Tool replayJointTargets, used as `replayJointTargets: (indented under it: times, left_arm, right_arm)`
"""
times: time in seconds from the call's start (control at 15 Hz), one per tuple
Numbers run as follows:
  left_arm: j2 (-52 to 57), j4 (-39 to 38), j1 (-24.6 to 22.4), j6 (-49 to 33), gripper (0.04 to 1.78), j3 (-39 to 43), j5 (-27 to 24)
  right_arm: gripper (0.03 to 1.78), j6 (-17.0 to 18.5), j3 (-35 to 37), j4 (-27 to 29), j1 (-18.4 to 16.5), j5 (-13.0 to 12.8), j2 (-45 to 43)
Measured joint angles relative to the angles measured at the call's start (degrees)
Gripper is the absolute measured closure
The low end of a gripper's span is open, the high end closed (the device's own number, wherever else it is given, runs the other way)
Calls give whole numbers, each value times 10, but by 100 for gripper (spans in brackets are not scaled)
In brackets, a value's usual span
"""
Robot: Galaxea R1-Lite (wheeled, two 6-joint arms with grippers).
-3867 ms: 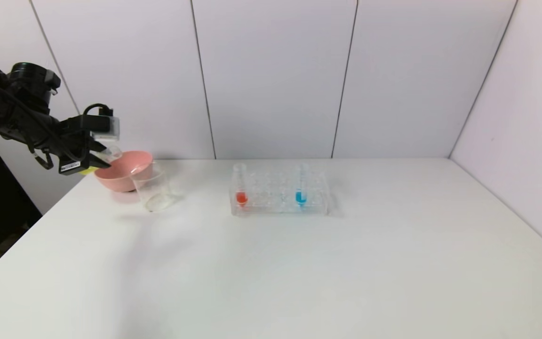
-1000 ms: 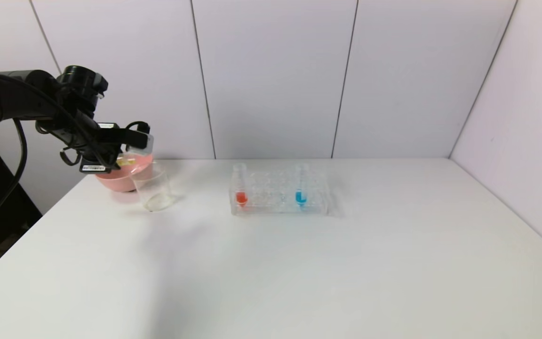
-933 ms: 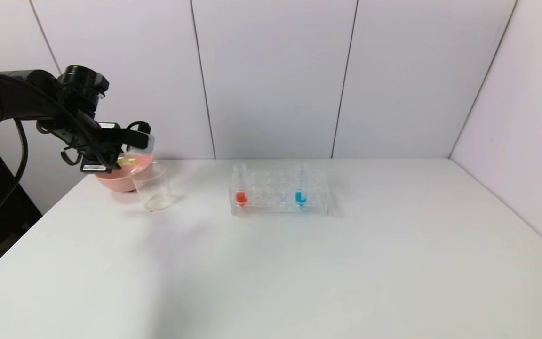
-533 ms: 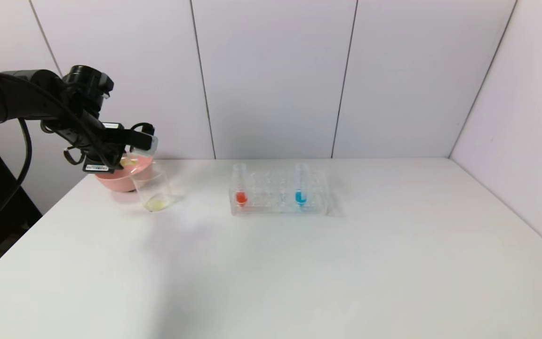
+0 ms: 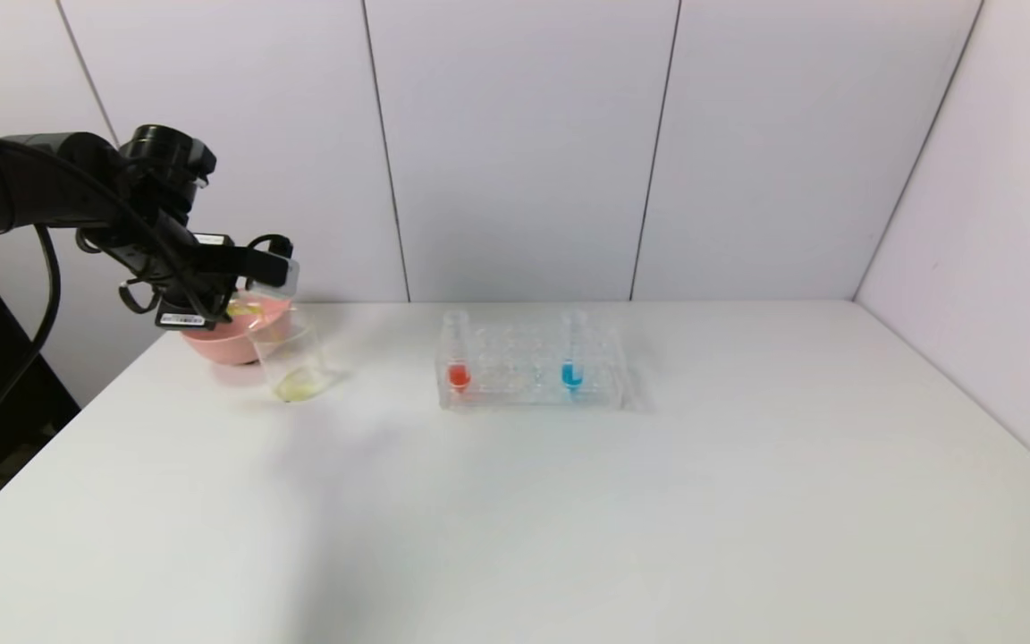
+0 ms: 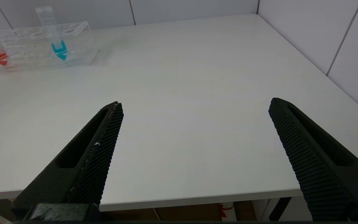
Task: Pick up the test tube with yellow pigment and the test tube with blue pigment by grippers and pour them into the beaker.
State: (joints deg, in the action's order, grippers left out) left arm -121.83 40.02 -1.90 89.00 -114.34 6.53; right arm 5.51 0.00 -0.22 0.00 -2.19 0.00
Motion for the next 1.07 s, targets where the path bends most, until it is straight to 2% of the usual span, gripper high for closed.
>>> replayJointTargets:
  times: [1.07]
  left_arm:
    - [-4,-1,12,0,137,0,40]
  right_arm:
    - [10,0,0,0,0,0,0]
